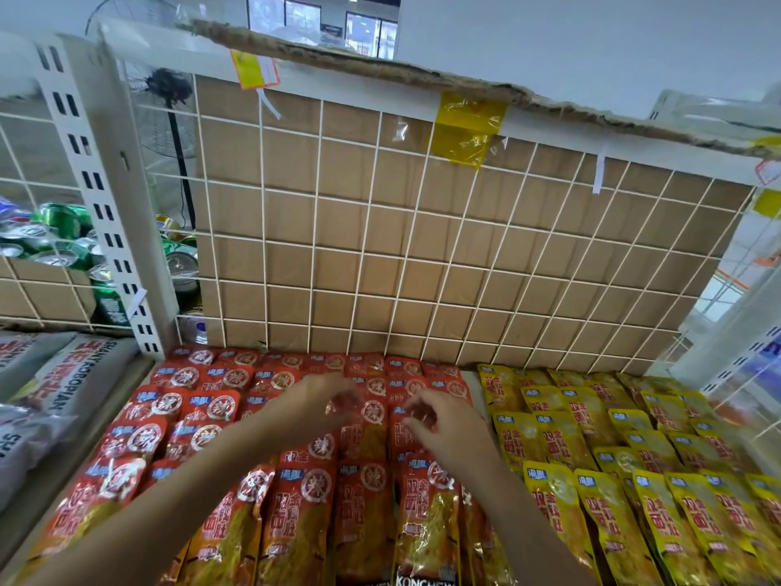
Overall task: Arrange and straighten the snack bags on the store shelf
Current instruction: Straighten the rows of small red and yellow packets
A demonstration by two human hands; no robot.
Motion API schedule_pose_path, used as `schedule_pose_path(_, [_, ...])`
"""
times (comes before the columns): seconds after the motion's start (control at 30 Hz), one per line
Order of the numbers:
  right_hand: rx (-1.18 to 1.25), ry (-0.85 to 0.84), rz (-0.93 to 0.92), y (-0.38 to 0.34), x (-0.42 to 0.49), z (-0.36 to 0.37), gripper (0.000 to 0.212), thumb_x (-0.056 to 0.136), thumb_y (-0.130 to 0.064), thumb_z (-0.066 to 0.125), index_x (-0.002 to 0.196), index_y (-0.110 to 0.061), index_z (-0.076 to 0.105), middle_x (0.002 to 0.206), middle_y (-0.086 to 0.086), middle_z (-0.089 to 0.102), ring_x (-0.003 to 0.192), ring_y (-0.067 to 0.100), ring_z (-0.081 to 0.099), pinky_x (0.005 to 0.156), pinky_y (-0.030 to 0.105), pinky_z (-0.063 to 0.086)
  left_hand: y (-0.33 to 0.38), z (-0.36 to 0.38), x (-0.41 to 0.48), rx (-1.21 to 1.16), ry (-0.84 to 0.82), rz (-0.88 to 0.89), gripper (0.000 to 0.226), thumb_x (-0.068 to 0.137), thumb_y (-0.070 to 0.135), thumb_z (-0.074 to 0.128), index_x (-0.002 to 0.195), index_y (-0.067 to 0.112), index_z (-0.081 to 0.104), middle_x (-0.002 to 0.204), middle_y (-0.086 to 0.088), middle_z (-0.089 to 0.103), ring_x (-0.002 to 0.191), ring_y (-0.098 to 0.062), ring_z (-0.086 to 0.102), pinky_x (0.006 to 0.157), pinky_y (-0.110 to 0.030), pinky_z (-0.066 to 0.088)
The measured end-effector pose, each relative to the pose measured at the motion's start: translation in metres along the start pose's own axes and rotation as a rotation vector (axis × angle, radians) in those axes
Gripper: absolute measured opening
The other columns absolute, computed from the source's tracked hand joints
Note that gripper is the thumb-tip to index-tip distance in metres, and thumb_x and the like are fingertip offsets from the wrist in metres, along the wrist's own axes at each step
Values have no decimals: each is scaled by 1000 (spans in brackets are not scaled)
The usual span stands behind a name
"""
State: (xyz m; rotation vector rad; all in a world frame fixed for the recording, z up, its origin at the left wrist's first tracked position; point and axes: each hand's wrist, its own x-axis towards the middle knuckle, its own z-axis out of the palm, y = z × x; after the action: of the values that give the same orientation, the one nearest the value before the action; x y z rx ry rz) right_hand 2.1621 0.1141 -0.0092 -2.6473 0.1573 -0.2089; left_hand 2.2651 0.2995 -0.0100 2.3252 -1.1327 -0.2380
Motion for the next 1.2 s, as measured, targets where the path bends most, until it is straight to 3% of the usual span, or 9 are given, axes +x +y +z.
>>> schedule_pose_path(0.13, [-97, -56, 67, 12, -24, -4, 29, 87, -50, 52, 110, -32, 56, 103, -20, 52, 91, -5, 50, 84, 17, 45, 15, 9, -21, 111, -125, 15, 29, 84, 39, 63, 110, 27, 57, 102, 16, 49, 93, -2, 50, 80, -19, 45])
schedule_pose_path(0.23, [-158, -128, 127, 16, -38, -8, 72, 66, -84, 33, 113, -33, 55, 112, -18, 49, 108, 2, 48, 92, 25, 43, 24, 19, -27, 246, -165, 19, 43, 79, 47, 65, 116, 28, 51, 107, 15, 45, 97, -3, 41, 82, -17, 35])
schedule_pose_path(0.27, [-163, -155, 140, 16, -41, -9, 78, 63, -86, 32, 115, -34, 55, 115, -17, 49, 114, 3, 45, 94, 26, 40, 25, 22, -28, 296, -172, 17, 46, 78, 49, 64, 116, 27, 49, 110, 13, 46, 99, -5, 41, 84, -18, 32])
schedule_pose_path(0.4, [-133, -180, 157, 14, -49, -11, 56, 75, -61, 59, 122, -32, 52, 125, -14, 47, 118, 5, 41, 99, 26, 34, 30, 33, -29, 434, -164, 6, 51, 77, 50, 64, 116, 25, 44, 116, 8, 45, 105, -11, 39, 91, -24, 28])
schedule_pose_path(0.73, [-29, -147, 118, 11, -48, -7, 38, 76, -45, 68, 109, -32, 52, 106, -21, 43, 104, -2, 41, 96, 20, 35, 27, 33, -24, 296, -243, -56, 48, 72, 48, 70, 107, 25, 47, 116, 8, 44, 105, -9, 37, 94, -24, 31])
schedule_pose_path(0.97, [41, -176, 152, 12, -50, -7, 33, 77, -44, 68, 100, -40, 44, 105, -22, 44, 103, 1, 45, 98, 28, 42, 34, 32, -25, 445, -219, -31, 52, 77, 50, 65, 116, 22, 45, 122, 6, 44, 111, -12, 36, 102, -27, 25])
schedule_pose_path(1.2, [59, -167, 158, 16, -50, -4, 35, 78, -46, 66, 108, -36, 50, 105, -23, 43, 101, -1, 42, 96, 24, 41, 37, 31, -17, 497, -315, -62, 62, 75, 51, 66, 122, 15, 45, 131, -1, 44, 121, -19, 36, 107, -31, 23])
